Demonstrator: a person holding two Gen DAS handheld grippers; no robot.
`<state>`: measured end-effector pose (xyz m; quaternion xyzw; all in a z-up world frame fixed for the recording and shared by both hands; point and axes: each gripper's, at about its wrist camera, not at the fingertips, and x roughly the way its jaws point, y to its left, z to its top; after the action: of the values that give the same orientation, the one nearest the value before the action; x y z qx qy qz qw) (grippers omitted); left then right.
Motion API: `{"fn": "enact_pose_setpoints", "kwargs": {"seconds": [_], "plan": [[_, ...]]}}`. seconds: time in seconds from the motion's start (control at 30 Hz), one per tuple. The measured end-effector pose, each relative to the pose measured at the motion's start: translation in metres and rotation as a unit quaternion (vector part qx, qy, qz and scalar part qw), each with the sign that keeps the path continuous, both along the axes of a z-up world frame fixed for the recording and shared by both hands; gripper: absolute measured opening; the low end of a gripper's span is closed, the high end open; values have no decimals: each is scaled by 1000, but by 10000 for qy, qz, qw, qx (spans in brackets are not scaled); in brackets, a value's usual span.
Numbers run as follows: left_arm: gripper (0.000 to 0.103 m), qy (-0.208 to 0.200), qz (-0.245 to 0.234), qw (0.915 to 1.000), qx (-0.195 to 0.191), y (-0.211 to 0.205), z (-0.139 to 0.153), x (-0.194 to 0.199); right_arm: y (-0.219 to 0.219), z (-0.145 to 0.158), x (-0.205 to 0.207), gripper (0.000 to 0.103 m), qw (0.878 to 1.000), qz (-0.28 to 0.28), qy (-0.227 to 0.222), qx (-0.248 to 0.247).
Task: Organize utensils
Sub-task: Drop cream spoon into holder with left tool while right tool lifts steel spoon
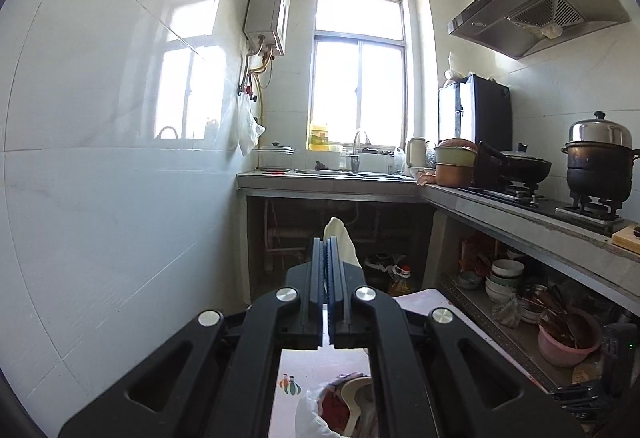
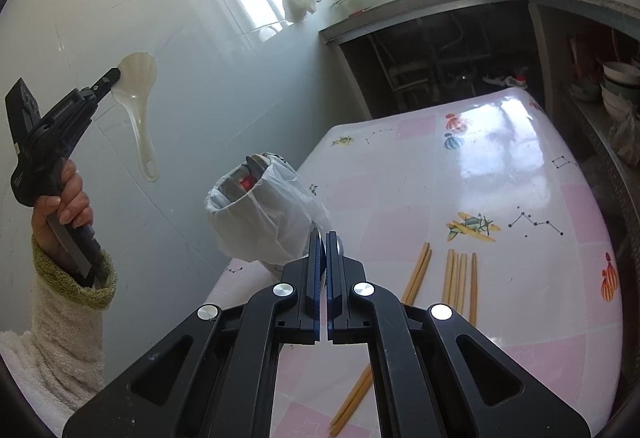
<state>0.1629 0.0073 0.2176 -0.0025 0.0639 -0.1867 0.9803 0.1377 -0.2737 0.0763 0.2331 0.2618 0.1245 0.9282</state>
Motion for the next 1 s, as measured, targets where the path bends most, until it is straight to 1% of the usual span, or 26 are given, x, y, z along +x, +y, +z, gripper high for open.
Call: {"fn": "enact_pose_setpoints", "kwargs": {"seconds": [0.1, 0.23, 0.33, 0.43, 0.57, 0.67, 0.8, 0.9, 1.0], "plan": [[1, 94, 114, 9997, 199, -14, -14, 24, -4, -5, 3, 1, 10000, 5, 53, 58], [1, 185, 277, 9979, 547, -30, -44, 47, -9, -12, 7, 1, 9998, 6, 164, 100], [1, 182, 393, 9959, 799, -38, -64, 56, -13, -17, 10, 1, 9996, 7, 227, 140], [1, 55, 528, 9928, 1075, -44, -81, 58, -15, -20, 11, 1, 9995, 19, 268, 189], [1, -183, 666, 9854, 1558, -56, -99, 55, -17, -22, 11, 1, 9994, 40, 273, 230], [1, -412, 749, 9769, 1959, -65, -114, 47, -17, -22, 11, 1, 9994, 51, 268, 235], [1, -583, 734, 9654, 2435, -74, -133, 36, -17, -21, 9, 1, 9993, 57, 249, 255], [1, -635, 688, 9590, 2673, -76, -143, 27, -17, -20, 9, 1, 9994, 60, 243, 257], [1, -631, 654, 9562, 2784, -77, -147, 21, -17, -20, 7, 1, 9993, 73, 236, 267]]}}
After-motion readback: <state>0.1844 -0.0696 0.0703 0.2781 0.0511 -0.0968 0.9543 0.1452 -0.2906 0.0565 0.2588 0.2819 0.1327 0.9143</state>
